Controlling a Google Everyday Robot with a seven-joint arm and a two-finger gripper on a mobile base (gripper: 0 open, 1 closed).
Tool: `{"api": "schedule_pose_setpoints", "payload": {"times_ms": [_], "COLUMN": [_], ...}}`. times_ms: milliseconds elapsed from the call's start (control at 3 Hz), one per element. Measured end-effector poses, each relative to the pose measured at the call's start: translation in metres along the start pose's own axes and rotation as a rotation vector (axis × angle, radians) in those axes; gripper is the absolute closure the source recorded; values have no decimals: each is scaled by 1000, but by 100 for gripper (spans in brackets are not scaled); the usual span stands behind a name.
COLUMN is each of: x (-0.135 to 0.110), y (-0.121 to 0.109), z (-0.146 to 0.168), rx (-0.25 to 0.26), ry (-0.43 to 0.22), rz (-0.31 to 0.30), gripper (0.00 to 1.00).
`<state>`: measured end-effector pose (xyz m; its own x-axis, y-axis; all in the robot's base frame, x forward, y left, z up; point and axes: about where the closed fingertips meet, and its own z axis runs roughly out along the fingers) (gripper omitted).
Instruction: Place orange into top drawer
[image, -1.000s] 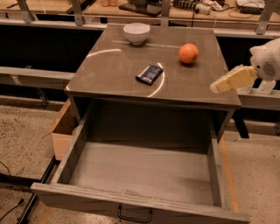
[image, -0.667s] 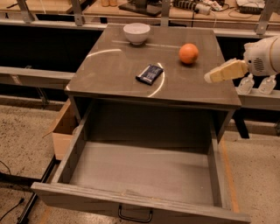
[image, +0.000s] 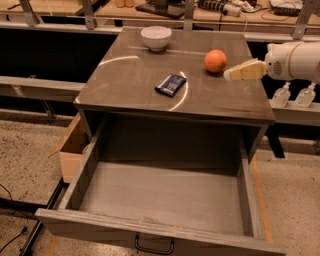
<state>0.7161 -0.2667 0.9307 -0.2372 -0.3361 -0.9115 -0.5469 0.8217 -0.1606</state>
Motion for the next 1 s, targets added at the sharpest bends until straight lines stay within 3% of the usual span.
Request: {"api": "schedule_pose_setpoints", "payload": {"times_ms": [333, 1000], "x": [7, 8], "y": [-14, -26], "z": [29, 78], "rx": [14, 19], "ry": [-21, -54], "rz": [-28, 5], "gripper": [0, 0]}}
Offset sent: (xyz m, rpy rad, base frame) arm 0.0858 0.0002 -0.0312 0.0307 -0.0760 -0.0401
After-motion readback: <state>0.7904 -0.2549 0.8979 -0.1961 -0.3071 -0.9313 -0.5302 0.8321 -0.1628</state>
